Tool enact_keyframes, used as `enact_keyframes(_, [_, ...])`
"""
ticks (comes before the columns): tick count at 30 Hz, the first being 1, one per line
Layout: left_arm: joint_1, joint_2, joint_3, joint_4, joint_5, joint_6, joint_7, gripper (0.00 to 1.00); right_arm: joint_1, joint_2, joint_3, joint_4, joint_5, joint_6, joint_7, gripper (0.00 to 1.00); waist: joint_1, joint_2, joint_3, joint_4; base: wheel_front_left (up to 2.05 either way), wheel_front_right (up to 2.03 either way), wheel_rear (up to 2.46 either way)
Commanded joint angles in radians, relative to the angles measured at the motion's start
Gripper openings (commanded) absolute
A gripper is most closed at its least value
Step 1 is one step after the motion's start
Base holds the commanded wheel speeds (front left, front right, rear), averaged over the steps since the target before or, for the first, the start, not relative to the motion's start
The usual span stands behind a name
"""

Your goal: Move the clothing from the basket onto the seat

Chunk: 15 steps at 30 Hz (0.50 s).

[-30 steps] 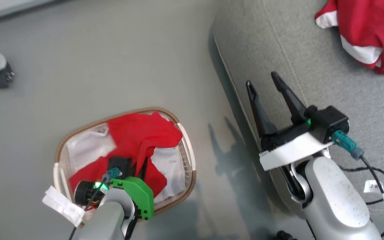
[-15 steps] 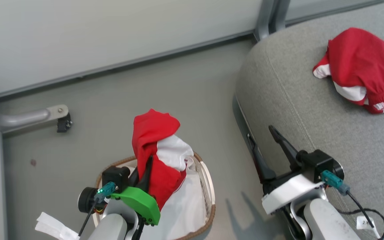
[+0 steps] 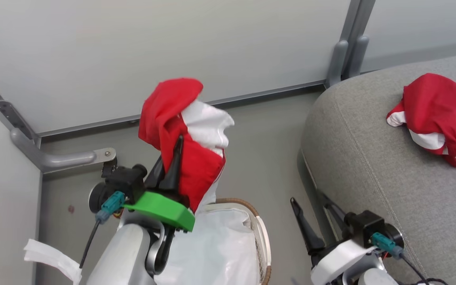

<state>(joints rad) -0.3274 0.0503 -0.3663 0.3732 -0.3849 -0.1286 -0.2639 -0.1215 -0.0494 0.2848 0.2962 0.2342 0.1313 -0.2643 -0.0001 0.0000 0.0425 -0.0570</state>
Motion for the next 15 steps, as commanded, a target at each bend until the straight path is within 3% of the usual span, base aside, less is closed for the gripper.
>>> enact_keyframes(1, [-0.022,0.001,-0.003,-0.016,-0.014,-0.003,-0.001,0.0,0.016,-0.004,0.008,0.012,-0.009,-0.001,0.0,1.0,0.0001,0.0,-0.011,0.011,0.0,0.0,0.0])
enact_keyframes(7, [-0.059,0.001,-0.024,-0.044,-0.038,-0.003,-0.001,0.0,0.007,-0.014,0.064,0.047,-0.016,-0.001,0.0,1.0,0.0001,0.0,-0.008,0.027,0.0,0.0,0.0])
enact_keyframes(15, [-0.084,0.001,-0.081,-0.064,-0.106,0.019,-0.001,0.0,-0.062,-0.033,0.213,0.087,-0.022,-0.001,0.0,1.0,0.0001,0.0,0.003,0.059,0.0,0.0,0.0])
